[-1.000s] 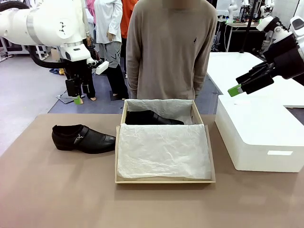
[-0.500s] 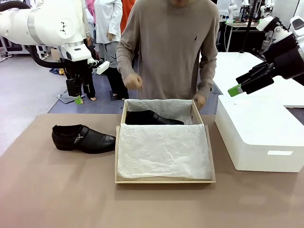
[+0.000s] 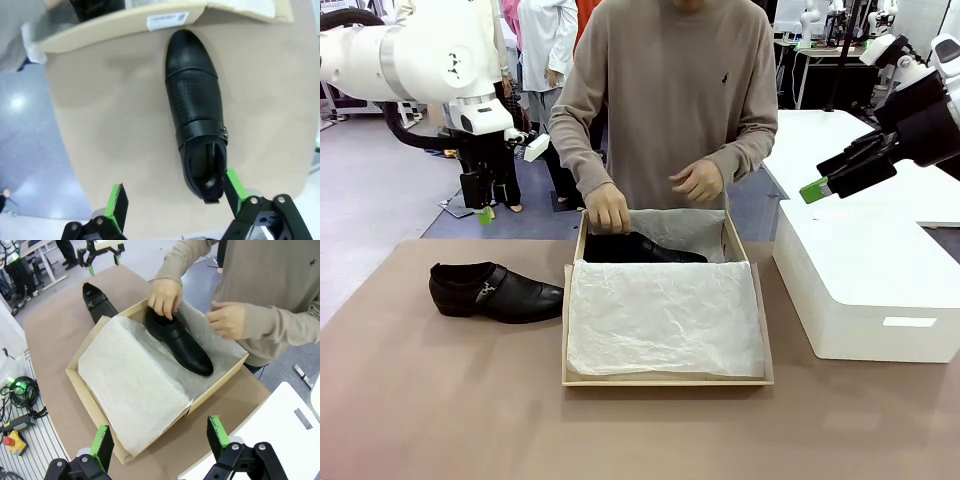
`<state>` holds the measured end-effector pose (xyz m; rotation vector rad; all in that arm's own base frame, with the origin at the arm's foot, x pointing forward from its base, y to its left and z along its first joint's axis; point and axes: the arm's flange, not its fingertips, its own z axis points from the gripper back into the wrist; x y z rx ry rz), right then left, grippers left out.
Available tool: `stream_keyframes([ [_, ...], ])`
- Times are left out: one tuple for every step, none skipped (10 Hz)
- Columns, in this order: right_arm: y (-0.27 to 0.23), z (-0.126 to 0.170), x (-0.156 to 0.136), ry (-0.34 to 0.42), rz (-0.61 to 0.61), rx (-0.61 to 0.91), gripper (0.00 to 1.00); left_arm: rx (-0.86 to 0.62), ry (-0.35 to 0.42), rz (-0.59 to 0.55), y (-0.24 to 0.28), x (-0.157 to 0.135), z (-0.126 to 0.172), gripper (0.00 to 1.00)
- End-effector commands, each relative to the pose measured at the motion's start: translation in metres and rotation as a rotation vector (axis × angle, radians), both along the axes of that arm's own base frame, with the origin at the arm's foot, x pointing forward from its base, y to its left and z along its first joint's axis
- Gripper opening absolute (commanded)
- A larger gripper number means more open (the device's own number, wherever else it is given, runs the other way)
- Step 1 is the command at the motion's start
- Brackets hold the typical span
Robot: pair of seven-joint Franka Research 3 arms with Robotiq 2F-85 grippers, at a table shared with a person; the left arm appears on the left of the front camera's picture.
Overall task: Pack the shoes into the box.
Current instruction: Place the other shoe of the Shoes into the Shoes Box.
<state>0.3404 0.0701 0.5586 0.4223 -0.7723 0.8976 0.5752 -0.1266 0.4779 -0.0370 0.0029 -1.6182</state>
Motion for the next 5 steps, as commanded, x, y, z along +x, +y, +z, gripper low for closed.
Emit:
stream_keyframes([
  [0.0, 0.0, 0.001, -0.002, -0.001, 0.004, 1.0, -0.021, 0.023, 0.082, 0.013, -0.009, -0.018, 1.0],
  [0.0, 0.0, 0.001, -0.002, -0.001, 0.004, 1.0, -0.022, 0.021, 0.11, 0.019, -0.008, -0.024, 1.0],
  [0.0, 0.0, 0.001, -0.002, -0.001, 0.004, 1.0, -0.036, 0.02, 0.124, 0.025, -0.005, -0.028, 1.0],
  [0.0, 0.0, 0.001, -0.002, -0.001, 0.004, 1.0, -0.044, 0.022, 0.119, 0.029, -0.001, -0.032, 1.0],
  [0.0, 0.0, 0.001, -0.002, -0.001, 0.004, 1.0, -0.049, 0.017, 0.138, 0.035, 0.005, -0.037, 1.0],
])
